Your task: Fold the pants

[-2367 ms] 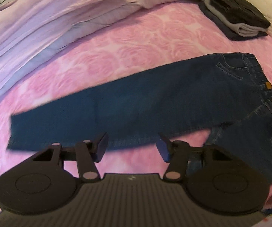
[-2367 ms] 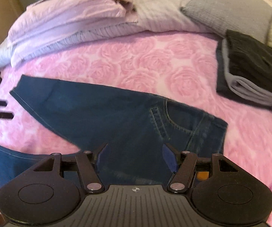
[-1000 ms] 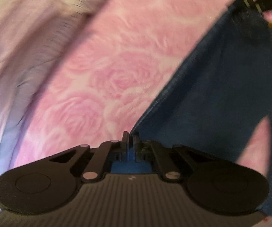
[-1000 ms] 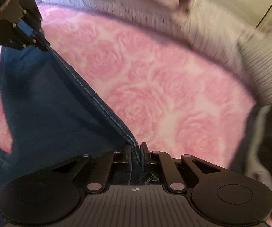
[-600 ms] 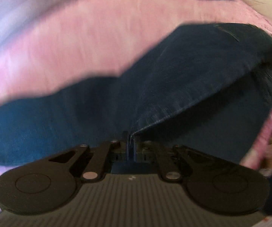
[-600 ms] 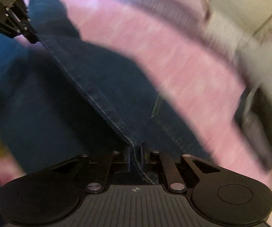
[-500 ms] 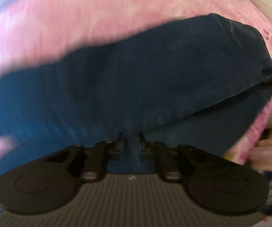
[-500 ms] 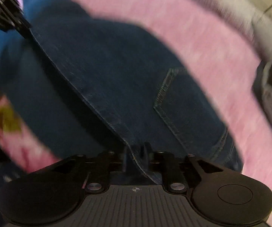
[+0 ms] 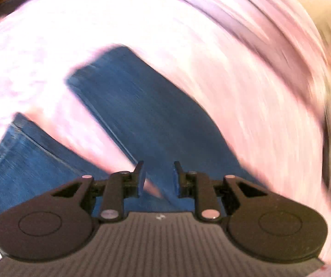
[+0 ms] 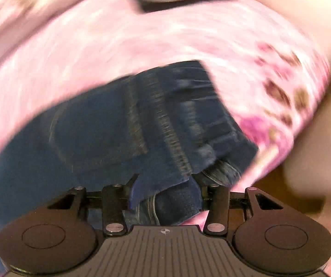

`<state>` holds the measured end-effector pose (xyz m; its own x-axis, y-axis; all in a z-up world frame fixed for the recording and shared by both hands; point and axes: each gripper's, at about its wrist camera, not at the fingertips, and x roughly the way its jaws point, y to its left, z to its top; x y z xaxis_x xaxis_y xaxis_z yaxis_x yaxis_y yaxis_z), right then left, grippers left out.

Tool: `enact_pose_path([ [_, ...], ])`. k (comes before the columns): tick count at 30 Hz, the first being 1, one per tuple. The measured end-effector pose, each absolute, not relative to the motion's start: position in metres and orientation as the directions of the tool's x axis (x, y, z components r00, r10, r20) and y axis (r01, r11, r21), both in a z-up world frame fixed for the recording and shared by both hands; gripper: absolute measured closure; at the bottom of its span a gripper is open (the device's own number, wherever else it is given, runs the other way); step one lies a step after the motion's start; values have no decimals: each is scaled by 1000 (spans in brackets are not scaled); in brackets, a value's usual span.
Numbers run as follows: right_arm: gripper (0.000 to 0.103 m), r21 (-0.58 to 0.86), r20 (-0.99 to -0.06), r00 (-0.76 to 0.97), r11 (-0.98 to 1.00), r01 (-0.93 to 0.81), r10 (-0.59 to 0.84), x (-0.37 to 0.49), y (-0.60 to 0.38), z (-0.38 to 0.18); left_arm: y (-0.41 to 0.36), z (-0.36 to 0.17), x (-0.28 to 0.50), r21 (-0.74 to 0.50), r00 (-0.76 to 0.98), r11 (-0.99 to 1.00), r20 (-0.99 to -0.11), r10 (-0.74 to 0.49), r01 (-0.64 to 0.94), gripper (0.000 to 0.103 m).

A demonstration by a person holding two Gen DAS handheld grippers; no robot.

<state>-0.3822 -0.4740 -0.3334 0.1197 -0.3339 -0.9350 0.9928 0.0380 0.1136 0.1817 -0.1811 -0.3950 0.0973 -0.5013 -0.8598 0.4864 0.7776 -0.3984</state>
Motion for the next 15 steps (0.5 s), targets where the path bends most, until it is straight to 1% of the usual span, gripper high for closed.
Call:
enact_pose_path([
  [3,60,159,-929,123,-77,984,-349,-405,-477,-332,-174,-412,216,-463,130,826,-843,-523,321,83],
  [7,60,143,-933,102,-97,985,-344,-416,-479,-328,-176,-442,237,-472,156,856,-848,-506,212,83],
  [8,60,136,-936,98,-89,987,-339,-415,-478,-328,-177,-447,239,-463,155,861,-854,-497,209,84],
  [9,60,132,-938,98,-79,988,-333,-414,-477,-329,-177,-452,240,-456,160,865,-856,-491,210,88],
  [11,60,135,-936,107,-60,989,-335,-412,-472,-331,-178,-454,239,-454,180,864,-852,-492,216,88],
  [13,60,143,-936,119,-48,989,-332,-414,-472,-337,-179,-452,237,-419,189,871,-862,-470,256,96],
  [14,60,145,-937,122,-48,988,-328,-415,-473,-340,-179,-451,236,-409,191,872,-865,-464,269,98],
  [15,60,149,-937,125,-49,988,-327,-417,-474,-342,-181,-451,238,-398,199,874,-867,-457,278,103],
])
